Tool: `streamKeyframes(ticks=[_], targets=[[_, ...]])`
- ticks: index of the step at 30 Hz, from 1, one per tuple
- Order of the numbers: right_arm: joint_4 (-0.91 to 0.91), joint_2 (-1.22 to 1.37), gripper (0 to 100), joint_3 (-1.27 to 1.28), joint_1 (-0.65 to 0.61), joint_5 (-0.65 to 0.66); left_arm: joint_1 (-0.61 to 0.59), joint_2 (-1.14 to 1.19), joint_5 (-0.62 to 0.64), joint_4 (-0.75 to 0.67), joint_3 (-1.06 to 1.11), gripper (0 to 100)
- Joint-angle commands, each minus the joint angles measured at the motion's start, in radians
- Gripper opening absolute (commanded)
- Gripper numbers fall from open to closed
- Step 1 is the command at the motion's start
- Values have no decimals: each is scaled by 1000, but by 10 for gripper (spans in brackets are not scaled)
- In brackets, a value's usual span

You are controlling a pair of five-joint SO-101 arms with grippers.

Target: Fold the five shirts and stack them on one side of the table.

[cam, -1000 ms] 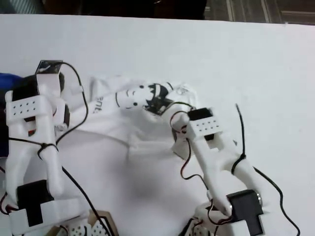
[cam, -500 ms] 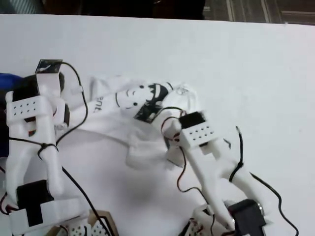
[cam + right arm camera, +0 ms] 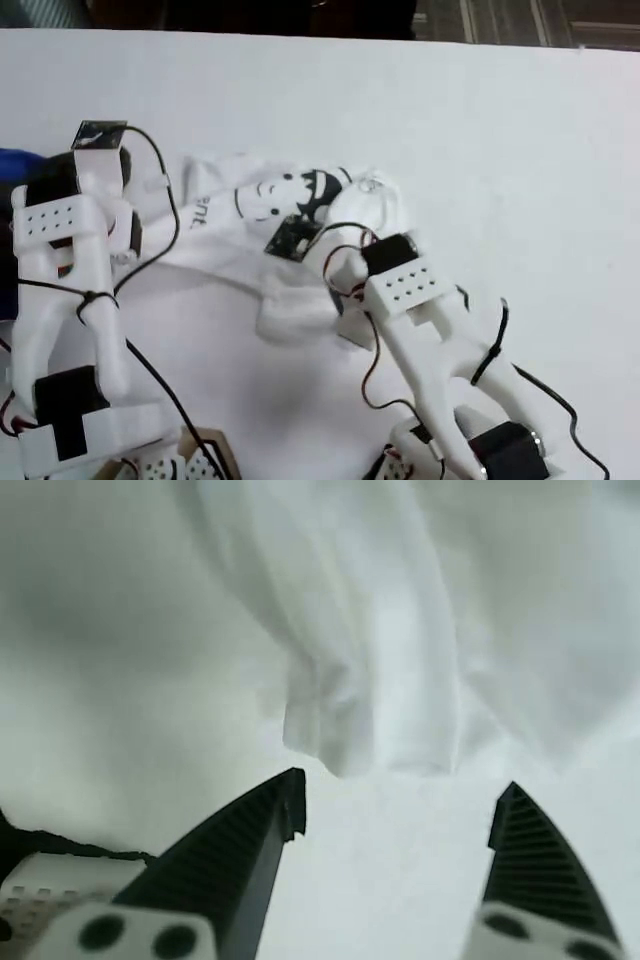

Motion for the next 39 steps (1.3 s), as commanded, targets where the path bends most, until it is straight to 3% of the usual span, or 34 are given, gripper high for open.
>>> streamKeyframes(ticks=[1, 5, 17, 23, 32, 39], targets=[[4, -35, 293, 17, -87, 11, -5, -37, -3, -23, -12, 27], [-21, -2, 293, 58, -133, 11, -5, -37, -3, -38, -12, 27], [-240, 292, 294, 72, -79, 11, -9, -38, -3, -34, -10, 27], [-239, 364, 294, 58, -74, 11, -9, -38, -3, -34, -10, 27], [-232, 446, 294, -61, 102, 18, -9, -43, -3, -32, -5, 27], [-219, 483, 283, -68, 108, 46, -9, -43, -3, -31, -10, 27]])
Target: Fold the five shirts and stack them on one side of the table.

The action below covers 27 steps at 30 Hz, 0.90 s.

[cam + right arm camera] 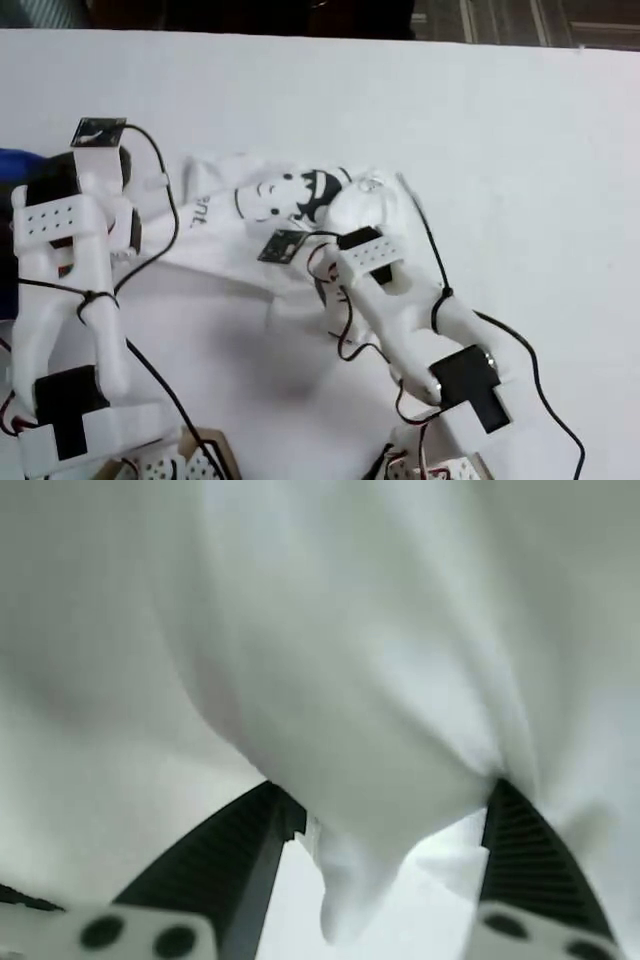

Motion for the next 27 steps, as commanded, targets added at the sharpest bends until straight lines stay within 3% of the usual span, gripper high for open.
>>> streamKeyframes(ticks=[1, 5, 10, 15, 22, 27], targets=[[4, 27, 260, -12, 44, 9, -9, -43, -2, -5, -10, 27], [5, 27, 9, -49, 51, 0, -9, -40, -2, -6, -10, 27], [142, -8, 22, -175, 91, -43, -9, -37, -2, -8, -2, 27], [249, -231, 19, -333, 157, -43, -9, -37, -2, -12, -2, 27], [200, -487, 19, -405, 240, -43, 18, -46, 6, 8, -143, 25], [77, -564, 19, -522, 338, -141, 74, -46, 5, 157, -400, 25]])
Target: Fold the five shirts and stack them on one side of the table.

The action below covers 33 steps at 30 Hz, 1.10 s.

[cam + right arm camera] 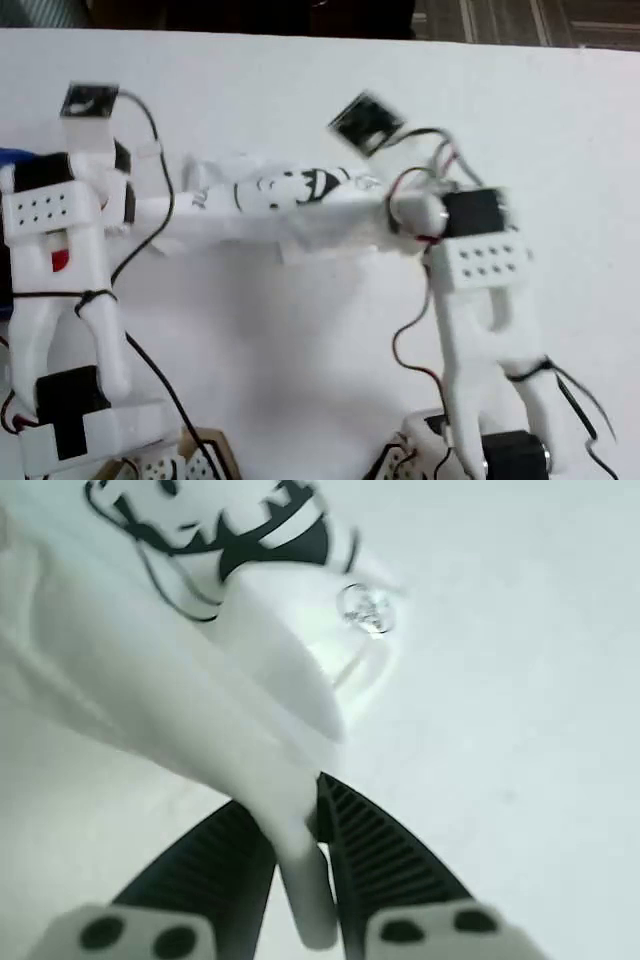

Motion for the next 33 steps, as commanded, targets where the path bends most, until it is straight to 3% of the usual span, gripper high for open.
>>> streamKeyframes(ticks=[1, 8, 14, 20, 26, 33], targets=[[-90, -76, 19, -132, 79, -63, 51, -46, 5, 120, -232, 25], [-101, -51, 19, -339, 160, -68, 160, -44, 6, 359, -631, 24], [-59, -90, 19, -482, 208, -71, 167, -95, 3, 379, -822, 24], [22, -159, 19, -666, 219, -69, 172, -301, 0, 377, -760, 24], [71, -206, 19, -832, 272, -66, 172, -483, 2, 368, -553, 24], [65, -194, 19, -908, 329, 2, 170, -577, 6, 253, -366, 24]])
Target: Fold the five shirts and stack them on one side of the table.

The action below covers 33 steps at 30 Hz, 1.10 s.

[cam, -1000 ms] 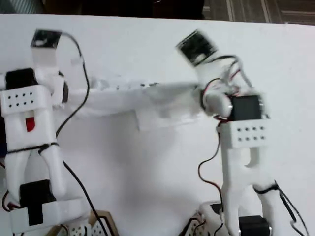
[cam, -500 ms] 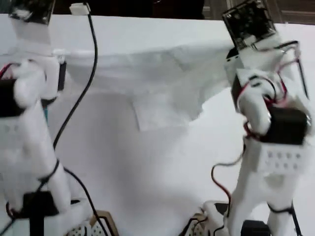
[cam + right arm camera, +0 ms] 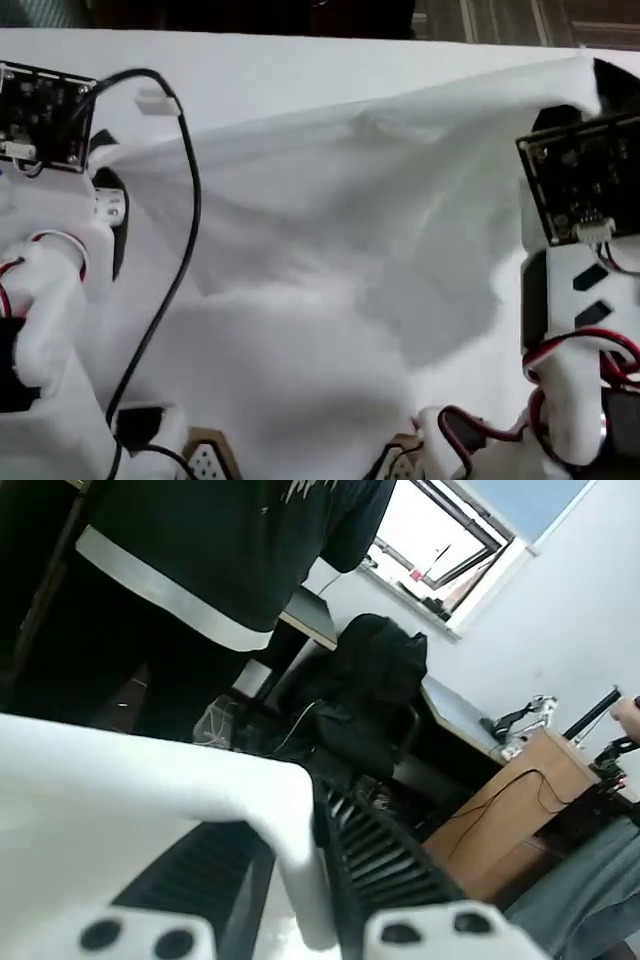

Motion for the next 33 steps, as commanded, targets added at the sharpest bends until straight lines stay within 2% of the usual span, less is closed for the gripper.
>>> streamKeyframes(ticks=[1, 6, 13, 20, 33], targets=[[-4, -13, 19, -37, 30, 20, 5, -31, 8, -58, 35, 24], [1, -28, 19, -37, 30, 20, 5, -37, 58, -61, 15, 24], [50, -134, 19, -31, 25, 20, 0, -38, 63, 72, -79, 24], [99, -234, 19, -29, 28, 20, -28, -172, 61, 74, -90, 24], [165, -311, 19, -35, 25, 21, -29, -338, 63, 72, 108, 24]])
